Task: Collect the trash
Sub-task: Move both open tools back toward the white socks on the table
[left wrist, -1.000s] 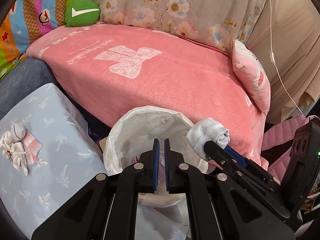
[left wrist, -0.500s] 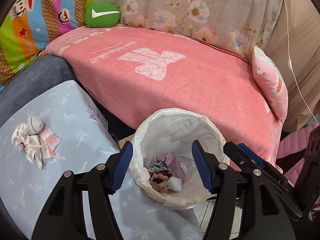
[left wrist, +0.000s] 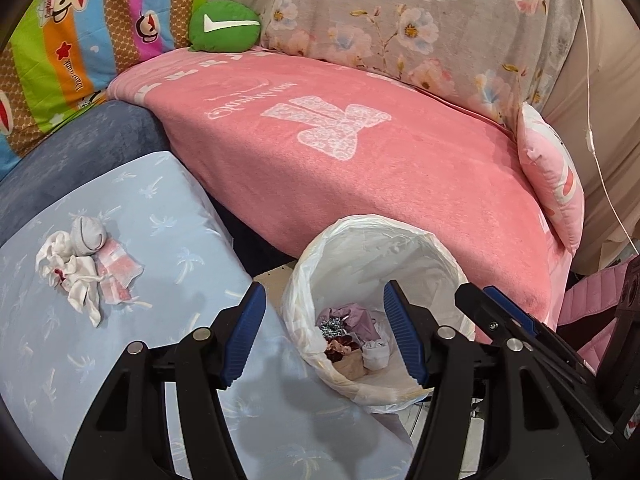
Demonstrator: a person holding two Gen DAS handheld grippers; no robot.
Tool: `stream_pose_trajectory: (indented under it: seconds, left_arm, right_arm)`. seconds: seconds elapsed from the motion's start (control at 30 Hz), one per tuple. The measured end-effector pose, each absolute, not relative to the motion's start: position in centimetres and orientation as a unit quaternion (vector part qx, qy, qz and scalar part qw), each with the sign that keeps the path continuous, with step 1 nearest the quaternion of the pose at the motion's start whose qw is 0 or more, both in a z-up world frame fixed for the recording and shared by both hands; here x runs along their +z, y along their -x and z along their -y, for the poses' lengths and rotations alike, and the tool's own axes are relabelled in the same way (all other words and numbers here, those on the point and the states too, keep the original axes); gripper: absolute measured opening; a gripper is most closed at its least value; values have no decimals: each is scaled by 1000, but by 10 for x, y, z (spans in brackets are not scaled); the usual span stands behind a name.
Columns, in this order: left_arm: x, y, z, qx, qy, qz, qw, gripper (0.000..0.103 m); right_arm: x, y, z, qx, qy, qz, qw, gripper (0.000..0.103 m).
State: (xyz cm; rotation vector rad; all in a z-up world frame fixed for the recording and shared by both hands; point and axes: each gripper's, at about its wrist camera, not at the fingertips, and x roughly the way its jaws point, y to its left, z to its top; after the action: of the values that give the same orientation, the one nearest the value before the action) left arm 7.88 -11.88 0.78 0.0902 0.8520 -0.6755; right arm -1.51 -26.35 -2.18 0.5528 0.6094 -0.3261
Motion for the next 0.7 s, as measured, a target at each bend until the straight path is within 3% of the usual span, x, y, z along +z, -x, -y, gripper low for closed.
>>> stream_pose_trajectory:
  seconds: [0.7]
  left_arm:
    - [-3,-110,31,-249,19,-421,872,70]
  right_arm:
    - [-14,-23,188,-102,-218,-322,916,42]
